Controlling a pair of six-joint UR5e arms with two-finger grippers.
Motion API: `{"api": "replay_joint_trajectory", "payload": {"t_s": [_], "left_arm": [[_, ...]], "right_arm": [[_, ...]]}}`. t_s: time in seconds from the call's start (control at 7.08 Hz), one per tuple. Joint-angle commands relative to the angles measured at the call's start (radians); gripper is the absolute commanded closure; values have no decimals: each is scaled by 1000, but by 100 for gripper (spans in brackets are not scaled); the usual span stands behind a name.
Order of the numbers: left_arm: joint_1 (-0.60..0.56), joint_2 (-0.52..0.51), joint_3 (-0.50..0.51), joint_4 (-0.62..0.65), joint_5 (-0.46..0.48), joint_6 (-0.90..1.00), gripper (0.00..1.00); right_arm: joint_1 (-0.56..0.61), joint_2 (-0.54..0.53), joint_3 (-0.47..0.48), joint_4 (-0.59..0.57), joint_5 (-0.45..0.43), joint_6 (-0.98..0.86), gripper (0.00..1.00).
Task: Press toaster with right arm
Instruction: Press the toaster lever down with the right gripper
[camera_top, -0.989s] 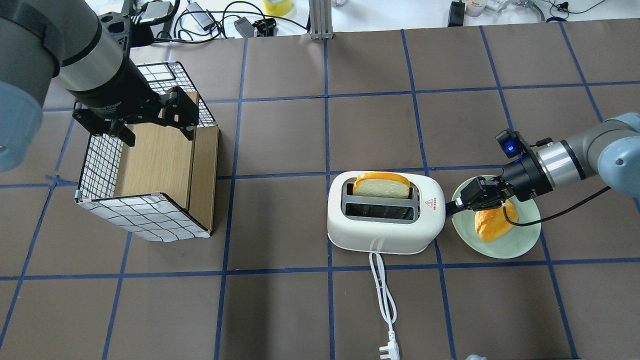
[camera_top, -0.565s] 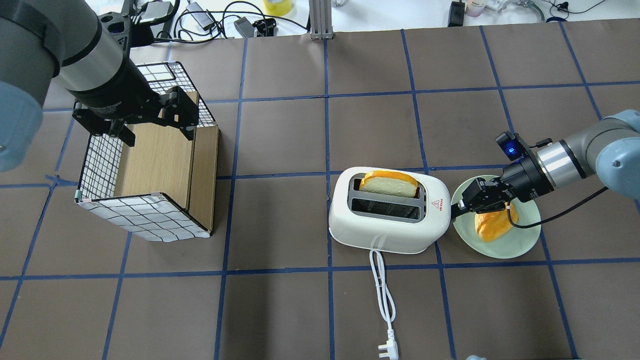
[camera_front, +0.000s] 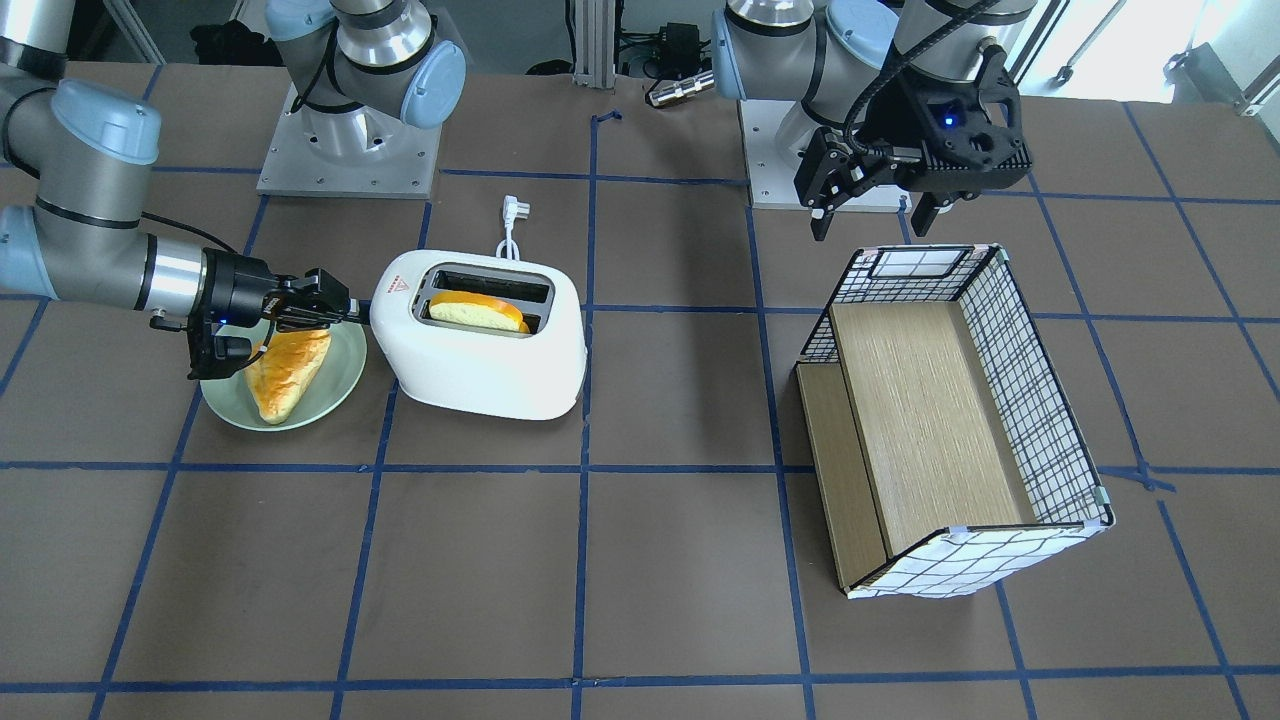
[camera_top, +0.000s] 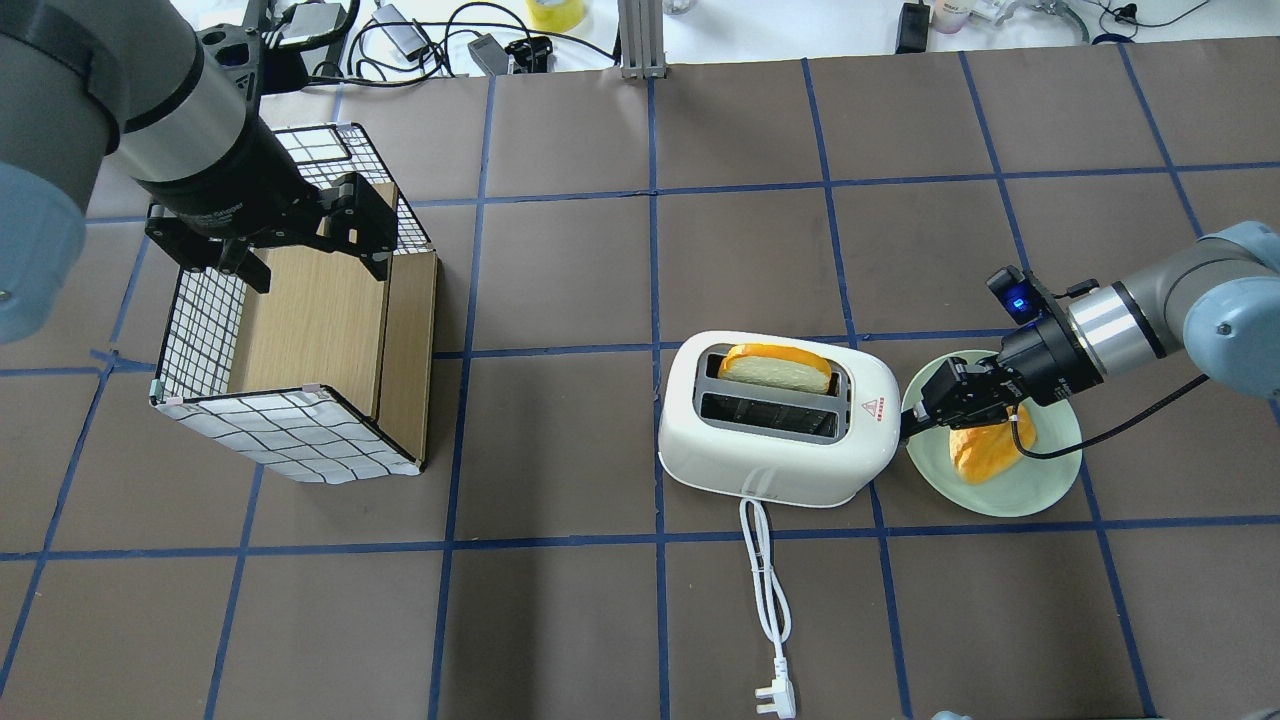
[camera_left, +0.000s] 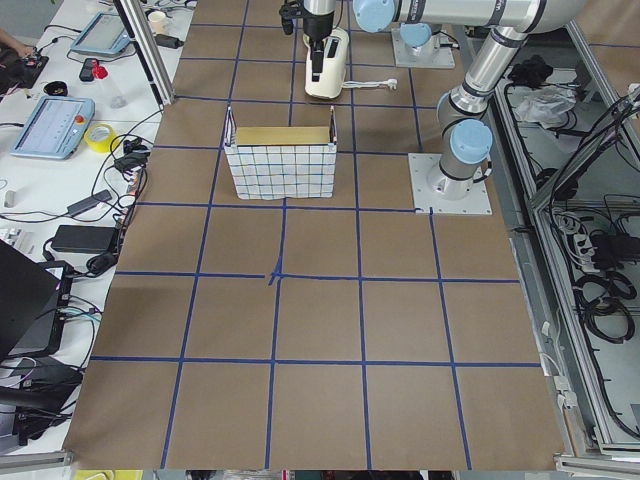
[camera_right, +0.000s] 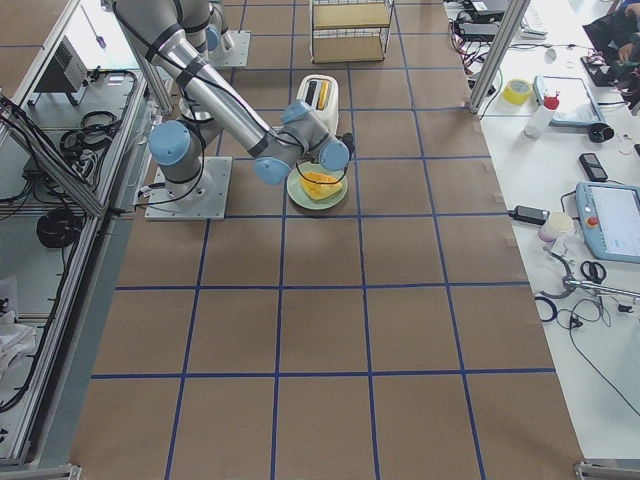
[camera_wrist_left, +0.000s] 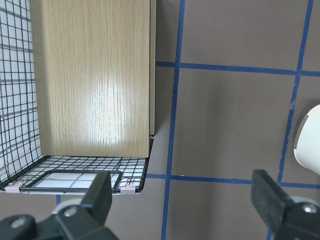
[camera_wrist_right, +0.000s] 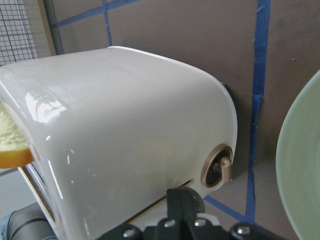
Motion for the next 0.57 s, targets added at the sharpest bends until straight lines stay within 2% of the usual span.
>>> {"api": "replay_joint_trajectory", "payload": {"t_s": [0.0, 0.42], "left_arm": [[0, 0, 0, 0, 0, 0, 0], [0, 0, 0, 0, 0, 0, 0]], "right_arm": [[0, 5, 5, -8, 0, 2, 100], [1, -49, -46, 3, -21, 117, 100]]}}
